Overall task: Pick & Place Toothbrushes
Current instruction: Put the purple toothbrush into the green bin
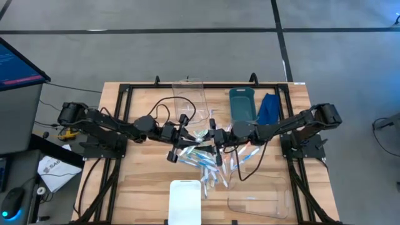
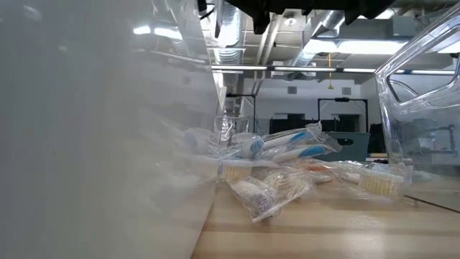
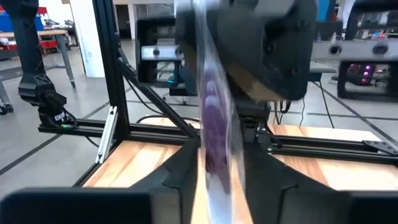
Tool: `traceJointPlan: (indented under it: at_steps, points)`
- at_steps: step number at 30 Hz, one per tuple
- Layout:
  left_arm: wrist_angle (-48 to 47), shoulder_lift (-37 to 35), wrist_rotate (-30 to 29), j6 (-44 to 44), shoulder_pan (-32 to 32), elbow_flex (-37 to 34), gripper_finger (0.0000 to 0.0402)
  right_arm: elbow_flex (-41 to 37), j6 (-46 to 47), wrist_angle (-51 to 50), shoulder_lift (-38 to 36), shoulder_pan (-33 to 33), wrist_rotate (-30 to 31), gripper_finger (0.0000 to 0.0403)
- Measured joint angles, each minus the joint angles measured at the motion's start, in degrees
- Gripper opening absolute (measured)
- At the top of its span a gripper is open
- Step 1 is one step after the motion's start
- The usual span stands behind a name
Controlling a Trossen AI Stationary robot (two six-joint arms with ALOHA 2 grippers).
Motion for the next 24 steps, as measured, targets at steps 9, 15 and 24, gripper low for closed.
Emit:
traceJointPlan:
  at_steps: [9,15,24]
  points:
    - [-0.45,0.00,0.14,-0.17,-0.02,-0.02,0.0012,0.00,-0.63,-1.01,-0.07,0.04,-0.29,0.0031]
    - [-0.39,0.00,-0.07,0.10,0.00,-0.02,0.0025,0.00,-0.44,-1.09,-0.07,0.02,-0.13,0.0053]
    - [-1.71,0.00,-5.53,0.55,-0.09,-0.02,0.0048,0.00,-0.38,-2.32,-0.04,-0.13,0.07,0.0015]
